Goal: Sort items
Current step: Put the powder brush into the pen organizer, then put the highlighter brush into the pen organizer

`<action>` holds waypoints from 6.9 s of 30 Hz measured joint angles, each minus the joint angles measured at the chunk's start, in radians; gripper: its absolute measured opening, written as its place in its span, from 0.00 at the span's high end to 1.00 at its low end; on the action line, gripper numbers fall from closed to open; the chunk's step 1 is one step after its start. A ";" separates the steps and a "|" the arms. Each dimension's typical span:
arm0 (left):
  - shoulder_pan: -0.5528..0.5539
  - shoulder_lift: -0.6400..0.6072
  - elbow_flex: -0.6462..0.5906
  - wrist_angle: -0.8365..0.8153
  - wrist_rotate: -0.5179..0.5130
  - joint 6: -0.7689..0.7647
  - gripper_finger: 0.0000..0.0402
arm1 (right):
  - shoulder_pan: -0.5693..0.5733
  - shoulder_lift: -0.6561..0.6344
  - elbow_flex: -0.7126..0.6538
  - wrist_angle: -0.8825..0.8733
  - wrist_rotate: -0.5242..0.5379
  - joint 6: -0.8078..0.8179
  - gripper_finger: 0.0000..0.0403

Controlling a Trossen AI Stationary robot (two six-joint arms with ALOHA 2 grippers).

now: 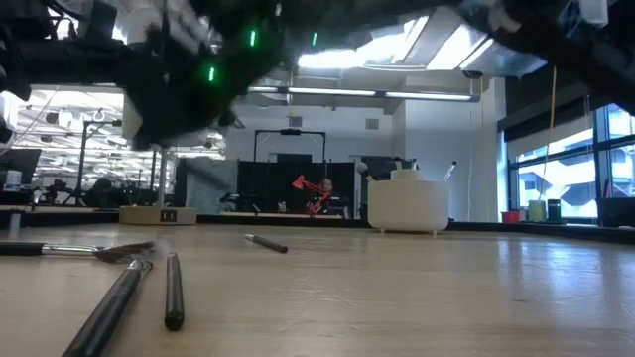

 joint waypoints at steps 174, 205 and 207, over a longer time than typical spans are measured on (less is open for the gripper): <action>-0.817 1.297 0.739 -0.832 0.372 -0.872 0.59 | -0.054 -1.639 -2.147 1.075 -0.357 0.299 0.90; -0.767 1.387 1.014 -0.987 0.450 -0.605 0.99 | 0.092 -1.629 -2.147 0.990 -0.030 0.296 0.98; -0.741 1.372 1.061 -0.988 0.392 -0.534 0.99 | 0.092 -1.629 -2.147 0.990 -0.030 0.303 0.97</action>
